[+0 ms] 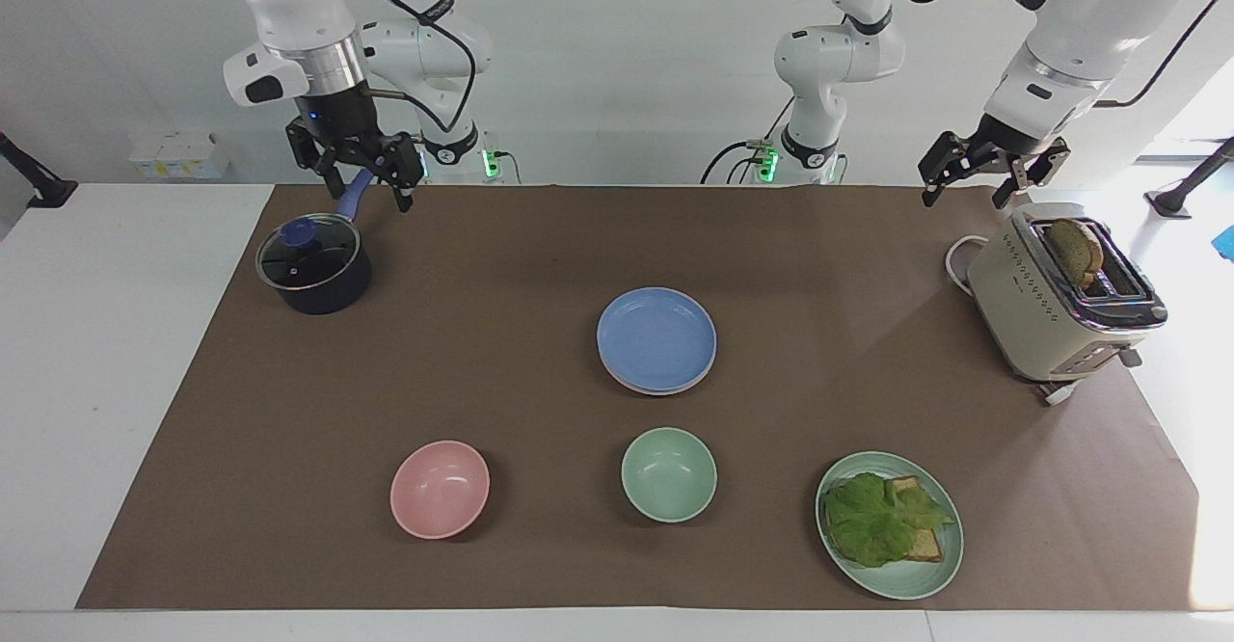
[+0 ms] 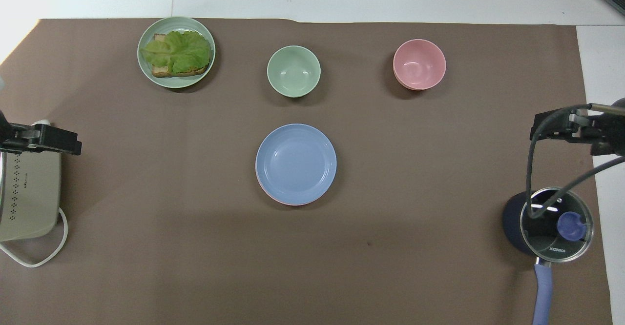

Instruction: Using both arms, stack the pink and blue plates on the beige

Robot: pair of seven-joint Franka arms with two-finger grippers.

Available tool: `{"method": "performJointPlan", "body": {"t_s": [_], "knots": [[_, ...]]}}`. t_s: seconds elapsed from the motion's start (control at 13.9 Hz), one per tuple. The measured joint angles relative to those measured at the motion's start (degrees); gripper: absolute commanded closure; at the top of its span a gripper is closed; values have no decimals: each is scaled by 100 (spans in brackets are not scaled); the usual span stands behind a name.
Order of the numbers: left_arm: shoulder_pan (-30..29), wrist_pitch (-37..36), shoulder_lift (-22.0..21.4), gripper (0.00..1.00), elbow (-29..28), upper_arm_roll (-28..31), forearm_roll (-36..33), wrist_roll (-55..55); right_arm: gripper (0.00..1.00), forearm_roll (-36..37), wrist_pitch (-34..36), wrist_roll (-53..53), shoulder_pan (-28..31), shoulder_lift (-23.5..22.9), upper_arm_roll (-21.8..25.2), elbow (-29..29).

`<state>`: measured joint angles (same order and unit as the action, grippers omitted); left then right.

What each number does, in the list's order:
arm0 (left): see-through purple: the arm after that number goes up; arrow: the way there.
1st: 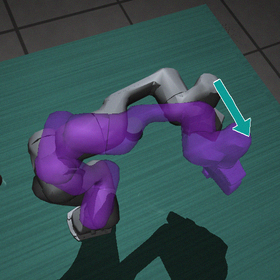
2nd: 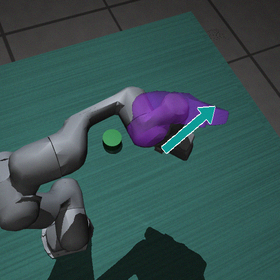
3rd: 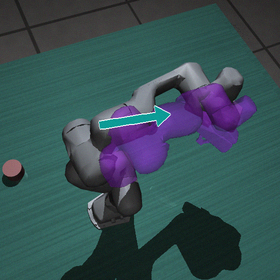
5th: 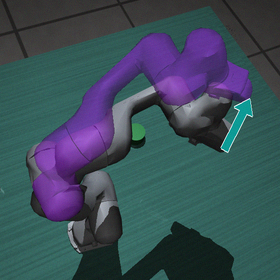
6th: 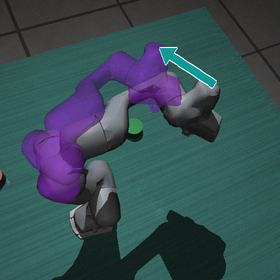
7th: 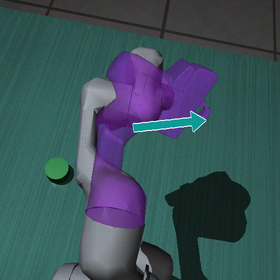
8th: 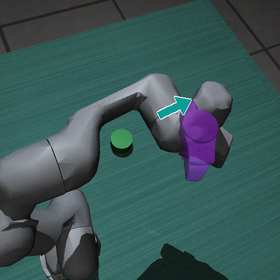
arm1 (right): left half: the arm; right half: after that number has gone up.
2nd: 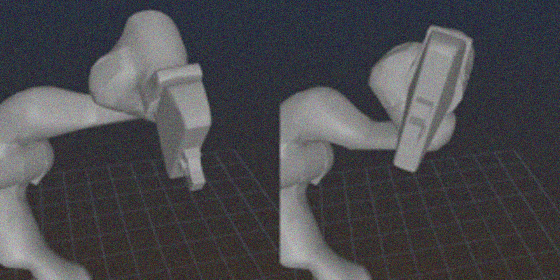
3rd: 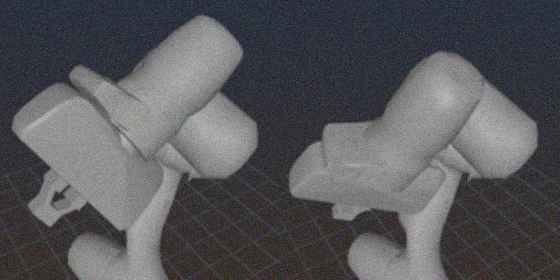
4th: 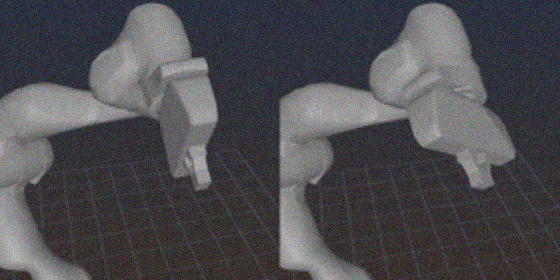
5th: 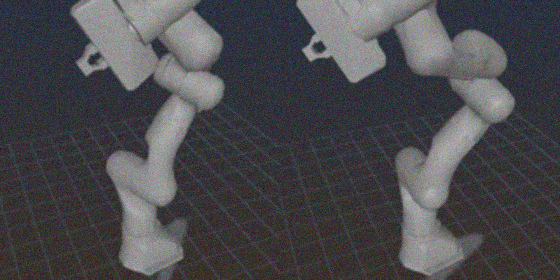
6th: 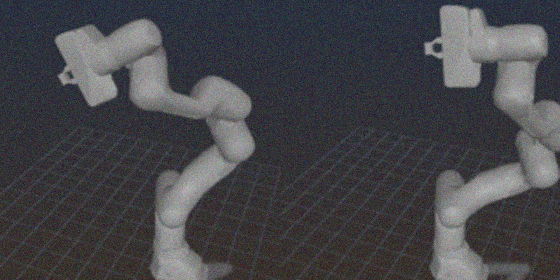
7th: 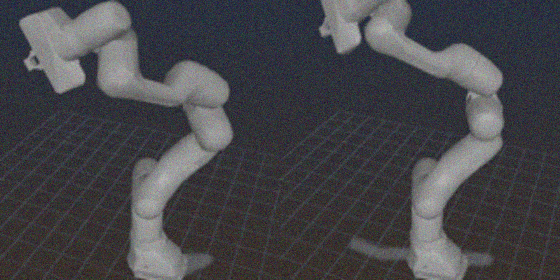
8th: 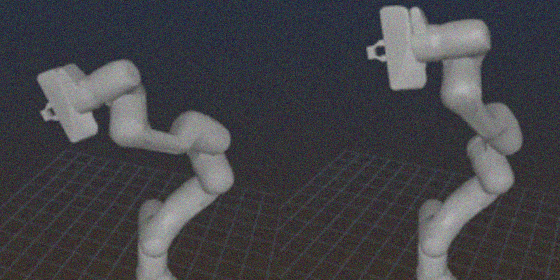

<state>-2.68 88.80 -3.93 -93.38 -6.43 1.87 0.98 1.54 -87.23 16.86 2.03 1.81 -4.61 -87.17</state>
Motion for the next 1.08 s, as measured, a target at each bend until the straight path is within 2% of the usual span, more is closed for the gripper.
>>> {"method": "performJointPlan", "body": {"t_s": [0.22, 1.08], "knots": [[0, 0, 0, 0, 0, 0, 0, 0, 0, 0, 75, -405, 39, -178, -1, 187], [0, 0, 0, 0, 0, 0, 0, 0, 0, -2, 159, -503, 45, -177, -52, 203]]}}
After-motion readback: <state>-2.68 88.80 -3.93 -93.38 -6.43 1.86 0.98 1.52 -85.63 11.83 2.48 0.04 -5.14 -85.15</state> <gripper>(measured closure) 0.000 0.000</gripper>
